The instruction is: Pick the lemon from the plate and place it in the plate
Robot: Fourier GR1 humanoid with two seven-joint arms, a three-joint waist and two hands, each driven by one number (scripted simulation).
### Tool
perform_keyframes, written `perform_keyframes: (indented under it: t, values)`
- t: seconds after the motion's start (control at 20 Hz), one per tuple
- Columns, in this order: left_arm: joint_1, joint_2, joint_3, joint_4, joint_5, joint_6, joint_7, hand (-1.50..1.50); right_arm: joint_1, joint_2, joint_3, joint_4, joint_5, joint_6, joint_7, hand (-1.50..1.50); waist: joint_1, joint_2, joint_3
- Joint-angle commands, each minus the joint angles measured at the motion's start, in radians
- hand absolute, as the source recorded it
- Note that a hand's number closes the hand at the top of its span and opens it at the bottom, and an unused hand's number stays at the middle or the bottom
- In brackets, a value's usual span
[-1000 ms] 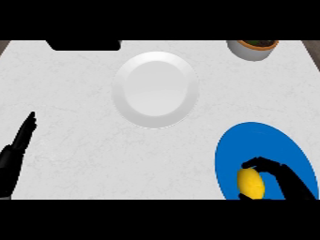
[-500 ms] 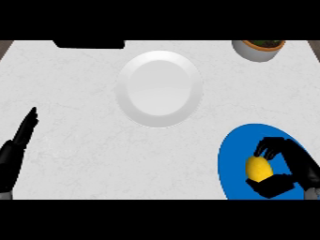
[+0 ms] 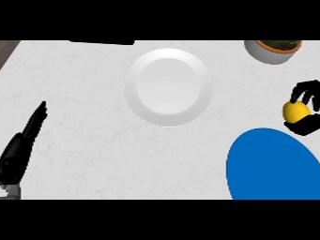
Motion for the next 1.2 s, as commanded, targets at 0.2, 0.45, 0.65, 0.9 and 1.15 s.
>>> perform_keyframes:
  t: [0.2, 0.45, 0.65, 0.9, 1.15]
  values:
    - [-0.003, -0.019, 0.020, 0.064, -0.015, 0.032, -0.023, 0.00, -0.229, -0.006, -0.080, 0.201, 0.063, -0.238, -0.245, 1.50, -0.046, -0.011, -0.002]
    - [0.021, 0.021, 0.044, -0.006, 0.012, -0.012, 0.026, 0.00, -0.266, 0.054, -0.089, 0.086, -0.050, -0.177, -0.378, 1.50, -0.068, -0.023, -0.002]
    - [0.046, 0.000, 0.043, 0.009, -0.015, 0.020, -0.017, 0.00, -0.339, 0.087, -0.081, 0.056, -0.105, -0.071, -0.391, 1.50, -0.068, -0.023, -0.003]
    - [0.029, -0.002, 0.044, -0.001, -0.006, -0.004, 0.010, 0.00, -0.460, 0.194, -0.018, 0.034, -0.075, -0.035, -0.282, 1.50, -0.063, -0.020, -0.003]
    - [0.081, -0.026, 0.049, -0.056, -0.010, 0.003, -0.004, 0.00, -0.512, 0.261, -0.023, 0.020, -0.079, 0.011, -0.191, 1.50, -0.066, -0.021, -0.003]
